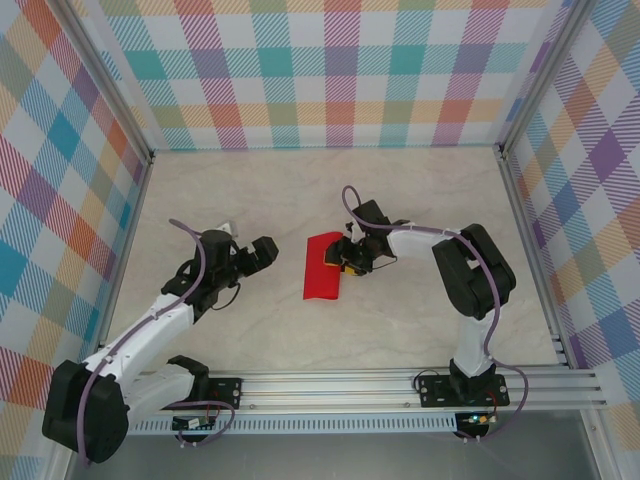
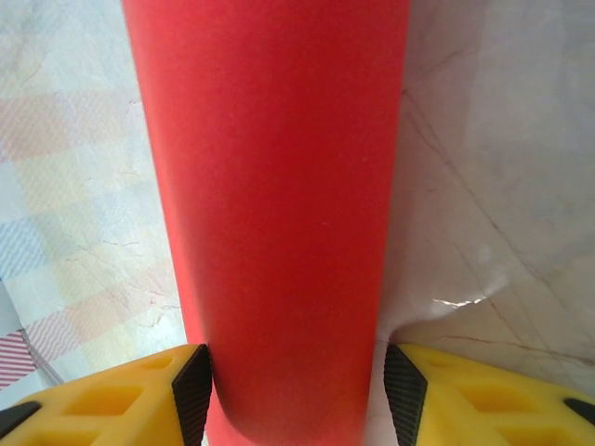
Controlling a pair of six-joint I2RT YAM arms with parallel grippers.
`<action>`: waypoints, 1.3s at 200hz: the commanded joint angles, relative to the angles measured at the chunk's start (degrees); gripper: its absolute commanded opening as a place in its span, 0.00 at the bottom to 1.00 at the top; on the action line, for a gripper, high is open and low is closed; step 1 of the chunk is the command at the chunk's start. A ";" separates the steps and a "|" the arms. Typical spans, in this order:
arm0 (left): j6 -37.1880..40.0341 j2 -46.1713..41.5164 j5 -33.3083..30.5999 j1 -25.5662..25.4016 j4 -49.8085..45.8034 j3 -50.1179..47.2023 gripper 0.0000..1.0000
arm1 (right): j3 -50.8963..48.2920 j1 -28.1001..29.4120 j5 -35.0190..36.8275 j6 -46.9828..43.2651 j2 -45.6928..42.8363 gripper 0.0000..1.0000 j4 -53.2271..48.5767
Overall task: Fold a paper plane with a square sheet of paper (pick it up from the middle)
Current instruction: Fold the square sheet of paper in half at the center of the table.
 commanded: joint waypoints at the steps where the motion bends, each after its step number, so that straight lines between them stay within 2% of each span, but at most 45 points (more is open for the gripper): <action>1: -0.02 0.98 1.99 -0.70 0.46 1.58 1.00 | 1.36 -0.46 4.76 -1.79 -1.88 0.58 -7.46; 51: 0.87 2.97 4.51 -0.70 1.86 1.53 1.00 | 3.96 -0.07 8.47 -3.11 -2.09 0.57 -13.29; 86: 1.51 4.82 7.94 -0.70 2.79 1.60 1.00 | 7.51 1.10 14.80 -3.06 -1.11 0.55 -19.55; 112: 2.03 8.19 11.18 -0.78 3.37 2.70 1.00 | 7.99 1.47 14.73 -1.57 -0.44 0.54 -18.77; 156: 2.62 14.65 14.73 -0.87 3.02 5.64 0.90 | 10.10 2.09 14.73 -3.79 1.66 0.54 -20.62; 194: 3.06 16.52 14.75 -0.87 2.53 6.42 0.90 | 10.79 2.18 13.75 -5.84 2.52 0.56 -21.53; 260: 2.94 18.44 15.85 -0.96 2.79 6.71 0.91 | 11.69 2.18 15.05 -4.15 4.30 0.57 -22.92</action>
